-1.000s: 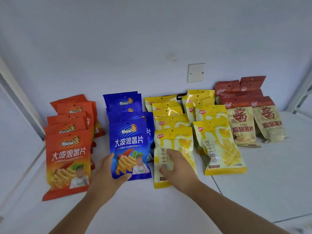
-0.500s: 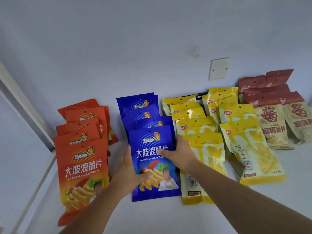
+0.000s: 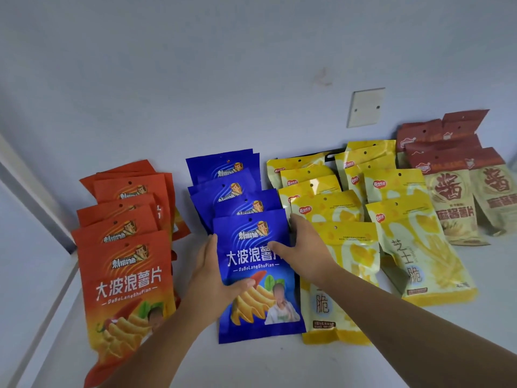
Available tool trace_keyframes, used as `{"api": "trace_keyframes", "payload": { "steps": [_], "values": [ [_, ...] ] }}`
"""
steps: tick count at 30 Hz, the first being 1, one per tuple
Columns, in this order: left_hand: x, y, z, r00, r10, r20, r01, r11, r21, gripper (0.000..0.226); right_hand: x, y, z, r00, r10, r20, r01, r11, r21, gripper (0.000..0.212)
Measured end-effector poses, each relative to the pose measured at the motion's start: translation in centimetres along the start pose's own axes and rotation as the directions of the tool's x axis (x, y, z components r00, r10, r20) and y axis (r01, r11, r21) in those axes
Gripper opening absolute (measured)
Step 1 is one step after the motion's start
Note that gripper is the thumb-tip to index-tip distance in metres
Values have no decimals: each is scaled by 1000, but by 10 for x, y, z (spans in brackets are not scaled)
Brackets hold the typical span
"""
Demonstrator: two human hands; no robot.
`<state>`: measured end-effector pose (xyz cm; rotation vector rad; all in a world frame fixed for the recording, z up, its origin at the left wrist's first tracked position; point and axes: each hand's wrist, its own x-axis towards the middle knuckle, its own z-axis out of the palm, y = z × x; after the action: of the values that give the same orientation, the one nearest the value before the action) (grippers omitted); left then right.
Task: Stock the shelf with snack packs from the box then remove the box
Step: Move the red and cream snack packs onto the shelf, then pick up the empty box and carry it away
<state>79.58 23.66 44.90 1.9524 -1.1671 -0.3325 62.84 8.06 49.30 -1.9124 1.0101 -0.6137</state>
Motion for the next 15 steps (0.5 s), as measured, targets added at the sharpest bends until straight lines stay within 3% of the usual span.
{"api": "trace_keyframes", "payload": {
  "steps": [4, 8, 15],
  "values": [
    [2, 16, -9, 990, 88, -112, -67, 981, 180, 96, -7, 1, -18, 996, -86, -16, 81, 974, -211, 70],
    [9, 29, -7, 985, 169, -46, -149, 946, 289, 75, -22, 2, -37, 990, -131, -43, 110, 939, -327, 72],
    [19, 87, 36, 958, 287, 26, -286, 934, 214, 55, -58, 27, -101, 979, -178, -97, 113, 877, -466, 70]
  ]
}}
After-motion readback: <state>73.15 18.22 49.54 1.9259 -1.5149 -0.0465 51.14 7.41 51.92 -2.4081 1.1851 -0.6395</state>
